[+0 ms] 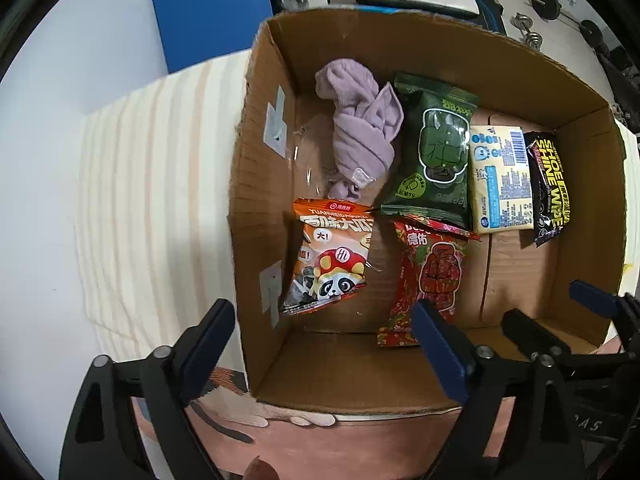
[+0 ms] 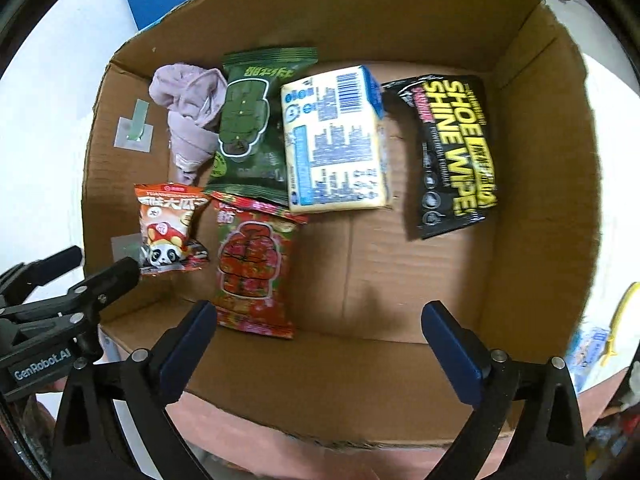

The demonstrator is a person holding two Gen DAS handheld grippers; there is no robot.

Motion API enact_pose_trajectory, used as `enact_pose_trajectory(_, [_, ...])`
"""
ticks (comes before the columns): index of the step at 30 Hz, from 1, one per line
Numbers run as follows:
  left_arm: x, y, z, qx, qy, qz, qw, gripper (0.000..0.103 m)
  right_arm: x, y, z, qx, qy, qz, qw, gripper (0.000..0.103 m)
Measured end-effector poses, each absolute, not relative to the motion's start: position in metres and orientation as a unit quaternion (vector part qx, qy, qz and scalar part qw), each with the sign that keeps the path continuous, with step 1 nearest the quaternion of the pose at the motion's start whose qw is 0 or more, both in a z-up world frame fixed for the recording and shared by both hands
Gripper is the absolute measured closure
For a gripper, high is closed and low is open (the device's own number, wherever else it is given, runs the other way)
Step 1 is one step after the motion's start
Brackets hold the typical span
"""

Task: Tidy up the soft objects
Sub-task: 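Place both snack bags into the box and open both tools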

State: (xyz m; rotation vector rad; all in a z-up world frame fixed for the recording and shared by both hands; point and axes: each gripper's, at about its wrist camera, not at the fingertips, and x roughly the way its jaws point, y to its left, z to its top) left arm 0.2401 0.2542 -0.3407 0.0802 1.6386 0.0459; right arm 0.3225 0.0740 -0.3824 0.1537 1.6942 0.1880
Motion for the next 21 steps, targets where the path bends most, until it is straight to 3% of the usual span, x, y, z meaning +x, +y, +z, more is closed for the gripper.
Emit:
enact_pose_trajectory(10, [0.205, 0.234, -0.268, 0.024, 0.645, 0.03, 0.763, 0.011, 0.294, 0.04, -0.313, 0.048, 0.703, 0.092, 0.703, 0.0])
enact_pose_trajectory(21, [0.157, 0.147, -0.2, 0.01, 0.542, -0.009, 0.841, 0.011, 0.234, -0.063, -0.235, 0.112, 0.622, 0.083, 0.77, 0.0])
